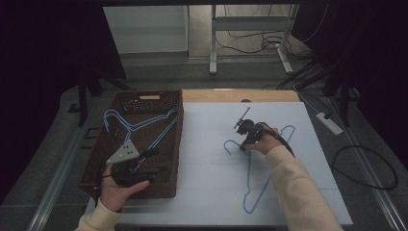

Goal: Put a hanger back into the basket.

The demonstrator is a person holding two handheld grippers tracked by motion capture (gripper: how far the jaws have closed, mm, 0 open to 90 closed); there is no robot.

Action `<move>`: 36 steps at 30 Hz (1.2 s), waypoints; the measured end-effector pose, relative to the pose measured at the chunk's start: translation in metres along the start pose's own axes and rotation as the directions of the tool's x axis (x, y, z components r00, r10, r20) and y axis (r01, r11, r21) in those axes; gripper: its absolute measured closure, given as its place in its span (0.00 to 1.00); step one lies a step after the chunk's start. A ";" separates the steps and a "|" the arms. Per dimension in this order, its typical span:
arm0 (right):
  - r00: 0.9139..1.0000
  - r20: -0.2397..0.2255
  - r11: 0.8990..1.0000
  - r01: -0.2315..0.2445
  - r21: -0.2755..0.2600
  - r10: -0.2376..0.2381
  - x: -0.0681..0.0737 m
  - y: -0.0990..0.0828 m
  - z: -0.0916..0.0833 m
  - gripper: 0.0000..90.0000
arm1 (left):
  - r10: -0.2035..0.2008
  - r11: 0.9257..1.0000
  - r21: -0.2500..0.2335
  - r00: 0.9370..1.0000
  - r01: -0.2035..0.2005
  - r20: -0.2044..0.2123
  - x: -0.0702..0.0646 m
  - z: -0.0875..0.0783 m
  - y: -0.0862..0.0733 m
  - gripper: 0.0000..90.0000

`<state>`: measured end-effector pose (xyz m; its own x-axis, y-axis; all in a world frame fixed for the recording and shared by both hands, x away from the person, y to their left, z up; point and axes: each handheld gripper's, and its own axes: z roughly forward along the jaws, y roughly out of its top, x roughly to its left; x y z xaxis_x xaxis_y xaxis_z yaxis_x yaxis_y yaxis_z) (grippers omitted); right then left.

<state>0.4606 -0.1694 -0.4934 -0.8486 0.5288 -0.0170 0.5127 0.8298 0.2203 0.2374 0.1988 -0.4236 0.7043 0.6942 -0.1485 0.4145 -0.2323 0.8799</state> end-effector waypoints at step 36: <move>0.997 0.037 0.963 -0.056 -0.262 0.068 0.021 -0.021 -0.042 0.97 | 0.014 0.979 0.202 0.992 -0.039 0.125 -0.067 0.085 0.025 0.35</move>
<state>0.4263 -0.1832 -0.4578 -0.8064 0.5901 -0.0382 0.5070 0.7231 0.4691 0.2499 0.0885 -0.4298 0.7764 0.6004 -0.1916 0.4944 -0.3918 0.7759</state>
